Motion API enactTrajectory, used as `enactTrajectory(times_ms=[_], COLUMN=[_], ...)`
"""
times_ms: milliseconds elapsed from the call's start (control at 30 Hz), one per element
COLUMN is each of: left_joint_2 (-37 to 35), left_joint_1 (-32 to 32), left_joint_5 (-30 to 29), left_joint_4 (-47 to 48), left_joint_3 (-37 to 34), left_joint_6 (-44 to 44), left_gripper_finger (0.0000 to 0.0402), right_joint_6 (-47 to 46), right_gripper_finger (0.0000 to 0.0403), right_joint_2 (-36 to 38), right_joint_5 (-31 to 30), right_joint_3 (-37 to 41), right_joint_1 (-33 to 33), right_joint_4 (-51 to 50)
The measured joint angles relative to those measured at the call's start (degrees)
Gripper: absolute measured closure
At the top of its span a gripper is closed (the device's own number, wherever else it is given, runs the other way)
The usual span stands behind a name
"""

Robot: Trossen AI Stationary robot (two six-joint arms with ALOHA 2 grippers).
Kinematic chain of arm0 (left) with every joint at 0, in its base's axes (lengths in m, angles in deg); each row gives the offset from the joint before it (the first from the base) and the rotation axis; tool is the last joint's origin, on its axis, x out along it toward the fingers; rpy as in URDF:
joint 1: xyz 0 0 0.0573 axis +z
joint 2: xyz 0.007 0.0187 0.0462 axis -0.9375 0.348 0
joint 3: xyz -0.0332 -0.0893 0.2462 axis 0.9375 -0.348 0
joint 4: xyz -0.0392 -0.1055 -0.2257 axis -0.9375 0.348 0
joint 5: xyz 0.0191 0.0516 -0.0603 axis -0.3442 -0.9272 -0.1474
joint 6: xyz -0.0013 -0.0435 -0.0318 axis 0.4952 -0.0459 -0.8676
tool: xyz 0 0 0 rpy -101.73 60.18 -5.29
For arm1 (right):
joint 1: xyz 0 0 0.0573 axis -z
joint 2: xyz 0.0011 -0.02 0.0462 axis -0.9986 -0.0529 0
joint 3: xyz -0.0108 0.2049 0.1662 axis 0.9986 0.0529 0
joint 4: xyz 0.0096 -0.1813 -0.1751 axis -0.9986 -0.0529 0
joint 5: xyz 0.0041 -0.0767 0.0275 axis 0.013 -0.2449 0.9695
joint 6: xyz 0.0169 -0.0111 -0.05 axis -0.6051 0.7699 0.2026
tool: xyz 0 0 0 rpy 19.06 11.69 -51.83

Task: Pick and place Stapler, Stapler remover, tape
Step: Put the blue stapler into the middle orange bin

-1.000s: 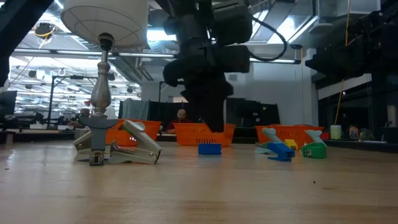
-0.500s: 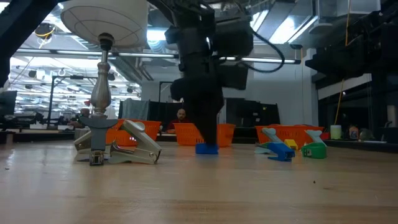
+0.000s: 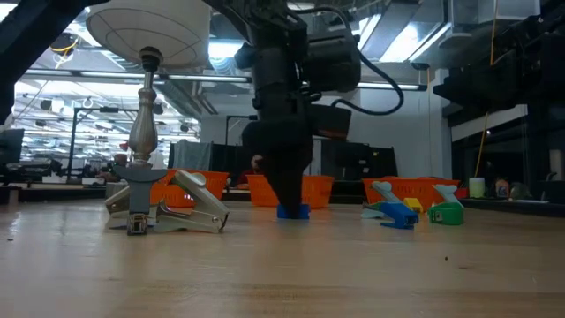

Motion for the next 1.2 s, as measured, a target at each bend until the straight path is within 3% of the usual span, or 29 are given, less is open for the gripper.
enactTrajectory(times_ms=[267,933,1200], left_joint_2=[-0.6,-8.0,-14.3], left_joint_1=[0.0,6.6,11.3], left_joint_5=[-1.3,-9.3,-16.4], left_joint_4=[-0.7,-3.5,-5.0], left_joint_3=[-0.1,-0.4,-0.4], left_joint_6=[0.1,0.2,0.2], left_gripper_finger=[0.0342,0.0340,0.0340], right_joint_6=[0.0,0.0,0.0], right_gripper_finger=[0.0215,0.0215,0.0215], right_joint_2=[0.0,0.0,0.0], right_joint_5=[0.0,0.0,0.0], right_joint_3=[0.0,0.0,0.0], right_joint_1=[0.0,0.0,0.0], right_joint_4=[0.0,0.0,0.0])
